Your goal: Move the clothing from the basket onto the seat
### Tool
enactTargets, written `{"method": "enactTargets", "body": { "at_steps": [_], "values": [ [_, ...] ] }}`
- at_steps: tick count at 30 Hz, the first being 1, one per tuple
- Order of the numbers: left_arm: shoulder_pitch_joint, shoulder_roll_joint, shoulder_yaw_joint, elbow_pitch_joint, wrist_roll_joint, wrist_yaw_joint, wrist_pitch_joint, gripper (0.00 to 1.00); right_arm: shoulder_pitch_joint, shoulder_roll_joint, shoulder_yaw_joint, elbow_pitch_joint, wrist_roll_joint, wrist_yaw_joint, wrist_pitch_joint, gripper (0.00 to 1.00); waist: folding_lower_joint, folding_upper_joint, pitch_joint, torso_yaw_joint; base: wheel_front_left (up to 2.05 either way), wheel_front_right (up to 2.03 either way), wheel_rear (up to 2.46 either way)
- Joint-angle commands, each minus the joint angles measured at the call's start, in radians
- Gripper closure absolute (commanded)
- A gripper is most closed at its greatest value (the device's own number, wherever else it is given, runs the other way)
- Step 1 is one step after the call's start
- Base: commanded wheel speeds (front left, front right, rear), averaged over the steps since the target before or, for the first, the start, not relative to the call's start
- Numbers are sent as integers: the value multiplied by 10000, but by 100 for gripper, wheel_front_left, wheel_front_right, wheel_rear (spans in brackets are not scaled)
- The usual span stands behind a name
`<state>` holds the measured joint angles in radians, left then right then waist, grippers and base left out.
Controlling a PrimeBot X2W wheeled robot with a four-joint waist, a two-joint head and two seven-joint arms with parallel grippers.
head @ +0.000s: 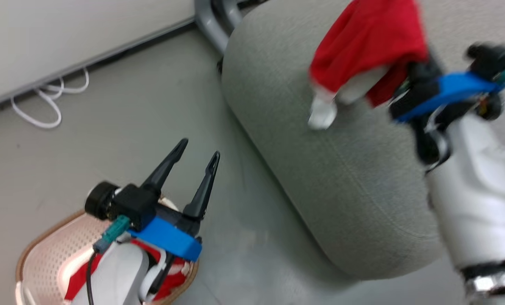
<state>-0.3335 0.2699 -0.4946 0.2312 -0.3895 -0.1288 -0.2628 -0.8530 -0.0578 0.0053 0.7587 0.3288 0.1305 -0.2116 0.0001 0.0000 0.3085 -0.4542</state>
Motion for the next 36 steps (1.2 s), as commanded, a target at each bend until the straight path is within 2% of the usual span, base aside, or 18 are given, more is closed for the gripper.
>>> {"method": "enactTargets", "body": {
  "at_steps": [1,8,15,22,23,25,26,30,36],
  "values": [
    [-308,111,-73,-38,55,-24,-30,0,-425,-222,-276,165,-97,3,14,100,-1,0,736,628,0,0,0],
    [-1414,326,-488,-302,141,-22,-30,0,-2450,-1503,-2469,1298,-758,4,-198,100,-1,0,2368,1802,0,0,0],
    [-2126,291,-725,-583,229,-24,-28,0,-2708,-2513,-4043,1913,-1015,4,-405,100,-1,0,3633,2765,0,0,0],
    [-2157,184,-674,-640,163,-24,-30,0,-2184,-2621,-4613,2410,-2183,3,-526,100,-1,0,3829,3072,0,0,0],
    [-2106,177,-676,-619,152,-23,-30,0,-2114,-2629,-4642,2413,-2347,3,-535,89,-1,0,3769,3094,0,0,0],
    [-2032,165,-640,-582,143,-24,-30,0,-2002,-2542,-4722,2406,-2622,3,-540,19,-1,0,3614,3119,0,0,0],
    [-1989,144,-620,-565,140,-24,-28,0,-1937,-2494,-4752,2387,-2728,3,-538,0,-1,0,3500,3125,0,0,0],
    [-1745,-8,-573,-442,84,-23,-30,0,-1631,-2293,-4691,2254,-3043,3,-545,0,-1,0,2810,3148,0,0,0],
    [-883,-337,-307,-96,-168,-23,-30,0,-644,-2009,-4127,2112,-3884,3,-545,0,-1,0,1147,3094,0,0,0]
  ]
}}
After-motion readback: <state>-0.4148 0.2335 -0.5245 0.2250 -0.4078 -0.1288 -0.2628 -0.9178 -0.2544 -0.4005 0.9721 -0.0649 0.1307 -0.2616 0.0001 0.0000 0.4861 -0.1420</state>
